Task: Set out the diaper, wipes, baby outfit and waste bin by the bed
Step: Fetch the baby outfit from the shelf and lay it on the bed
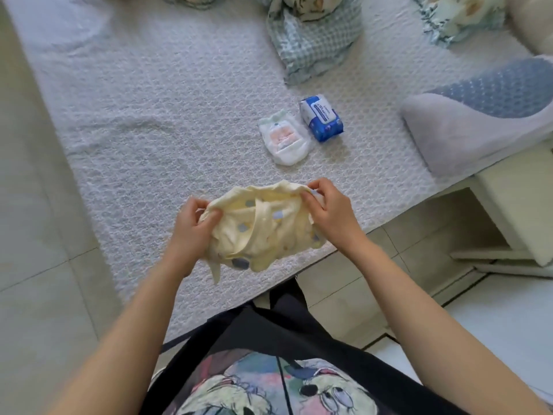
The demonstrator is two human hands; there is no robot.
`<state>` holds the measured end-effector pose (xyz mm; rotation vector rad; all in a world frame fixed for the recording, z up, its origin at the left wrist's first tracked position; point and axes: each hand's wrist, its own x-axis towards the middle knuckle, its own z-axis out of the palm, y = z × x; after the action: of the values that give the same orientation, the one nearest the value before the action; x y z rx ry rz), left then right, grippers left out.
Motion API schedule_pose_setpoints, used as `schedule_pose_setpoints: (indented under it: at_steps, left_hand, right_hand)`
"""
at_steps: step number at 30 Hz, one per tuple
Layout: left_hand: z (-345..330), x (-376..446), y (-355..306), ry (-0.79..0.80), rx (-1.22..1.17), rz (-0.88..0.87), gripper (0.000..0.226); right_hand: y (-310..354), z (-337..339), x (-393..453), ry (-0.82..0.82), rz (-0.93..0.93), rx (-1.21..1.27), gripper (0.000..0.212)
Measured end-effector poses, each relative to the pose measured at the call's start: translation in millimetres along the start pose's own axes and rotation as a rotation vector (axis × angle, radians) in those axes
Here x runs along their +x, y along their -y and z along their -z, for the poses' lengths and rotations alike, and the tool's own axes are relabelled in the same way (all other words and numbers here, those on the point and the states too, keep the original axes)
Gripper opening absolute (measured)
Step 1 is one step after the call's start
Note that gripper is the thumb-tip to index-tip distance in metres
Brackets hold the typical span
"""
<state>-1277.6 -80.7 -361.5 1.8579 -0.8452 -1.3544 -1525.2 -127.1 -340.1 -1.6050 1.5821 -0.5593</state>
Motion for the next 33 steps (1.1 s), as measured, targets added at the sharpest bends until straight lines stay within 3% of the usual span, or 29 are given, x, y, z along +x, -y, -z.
schedule_pose_setpoints:
  at_steps: [4, 7, 12, 26, 33]
  left_hand:
    - [-18, 4, 4, -0.068, -0.123, 0.164, 0.003]
    - [-29, 8, 4, -0.103, -0.214, 0.243, 0.012]
    - [-25, 41, -1, -0.188, -0.253, 0.271, 0.022]
    - [-5, 269, 69, -0.208, 0.063, 0.274, 0.019]
    - [9, 358, 95, -0.205, 0.205, 0.25, 0.011]
  right_hand:
    - [-6, 18, 35, 0.17, -0.001, -0.013, 0.015]
    - [-6, 27, 63, 0.266, -0.02, 0.018, 0.013]
    - [0, 17, 117, 0.382, 0.013, -0.036, 0.019]
    - [-81, -135, 312, 0.4, 0.008, -0.232, 0.015]
    - [-103, -178, 386, 0.385, 0.186, -0.412, 0.02]
